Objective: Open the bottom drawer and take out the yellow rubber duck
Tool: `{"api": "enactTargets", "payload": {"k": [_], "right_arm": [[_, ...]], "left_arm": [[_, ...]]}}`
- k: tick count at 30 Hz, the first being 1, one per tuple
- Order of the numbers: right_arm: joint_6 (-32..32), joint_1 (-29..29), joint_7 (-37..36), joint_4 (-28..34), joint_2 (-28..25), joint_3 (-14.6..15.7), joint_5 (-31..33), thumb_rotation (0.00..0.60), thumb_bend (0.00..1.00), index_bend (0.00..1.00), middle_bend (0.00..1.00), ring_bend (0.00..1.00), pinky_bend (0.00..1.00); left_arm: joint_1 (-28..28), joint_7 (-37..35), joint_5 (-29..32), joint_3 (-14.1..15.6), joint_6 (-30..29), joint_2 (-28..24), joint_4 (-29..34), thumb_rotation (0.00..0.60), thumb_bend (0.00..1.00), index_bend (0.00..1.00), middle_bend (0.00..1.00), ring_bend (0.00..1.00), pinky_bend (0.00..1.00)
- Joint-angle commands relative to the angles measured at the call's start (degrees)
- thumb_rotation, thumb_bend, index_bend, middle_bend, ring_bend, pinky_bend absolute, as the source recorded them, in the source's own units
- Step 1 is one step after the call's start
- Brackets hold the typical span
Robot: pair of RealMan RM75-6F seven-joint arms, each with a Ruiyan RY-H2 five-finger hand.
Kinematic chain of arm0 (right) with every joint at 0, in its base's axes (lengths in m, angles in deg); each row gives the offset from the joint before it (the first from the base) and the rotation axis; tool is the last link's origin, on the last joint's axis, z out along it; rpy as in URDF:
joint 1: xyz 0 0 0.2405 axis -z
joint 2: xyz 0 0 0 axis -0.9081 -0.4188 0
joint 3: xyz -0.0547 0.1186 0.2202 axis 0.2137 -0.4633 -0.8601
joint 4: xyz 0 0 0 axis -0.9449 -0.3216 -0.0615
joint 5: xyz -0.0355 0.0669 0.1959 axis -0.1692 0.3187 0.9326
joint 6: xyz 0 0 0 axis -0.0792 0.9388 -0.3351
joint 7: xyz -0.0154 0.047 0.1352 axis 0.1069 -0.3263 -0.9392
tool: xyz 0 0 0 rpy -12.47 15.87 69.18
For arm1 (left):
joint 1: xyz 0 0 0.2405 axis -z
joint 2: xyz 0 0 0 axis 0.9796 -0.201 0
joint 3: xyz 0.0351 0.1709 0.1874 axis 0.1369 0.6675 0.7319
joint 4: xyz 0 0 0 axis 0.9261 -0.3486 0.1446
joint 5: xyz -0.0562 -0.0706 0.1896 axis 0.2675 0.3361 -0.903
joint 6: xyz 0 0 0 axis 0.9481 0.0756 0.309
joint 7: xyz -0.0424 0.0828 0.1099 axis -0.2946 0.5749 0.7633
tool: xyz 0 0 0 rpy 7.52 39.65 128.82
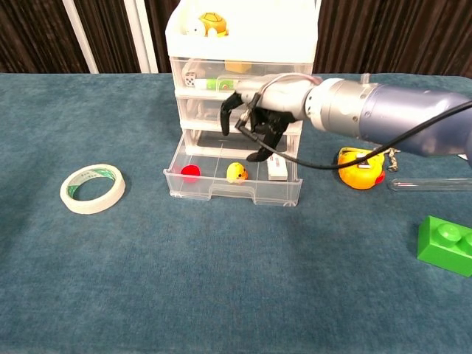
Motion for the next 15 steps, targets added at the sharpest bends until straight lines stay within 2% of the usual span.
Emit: {"api": "enactTargets", "payload": {"k": [1,8,15], "right_arm": [[-0.21,-0.88,-0.94,-2.99,1.36,1.56,-4.2,0.6,0.3,0.38,1.0,1.0,1.0],[-3.91,-2.98,-4.35,-6.17,1.83,2.36,-8.28,0.6,0.23,0.38,1.0,1.0,1.0],[-4.51,-4.16,-2.81,-10.75,3.49,2.89,-10.46,0.6,0.21,0.38,1.0,1.0,1.0]], "left_arm": [[0.03,0.1,0.02,0.02,0.06,0.04,-0.02,0.6,0.61,0.05,0.0,0.0,0.0],[0.05,0.42,0.2,-0.06,-0.01,0.18,0.0,0.6,0.61,0.05,0.0,0.0,0.0],[0.07,0.5,0.4,-0.13,0.06,0.17,-0.03,0.6,0.61,0.05,0.0,0.0,0.0]]}}
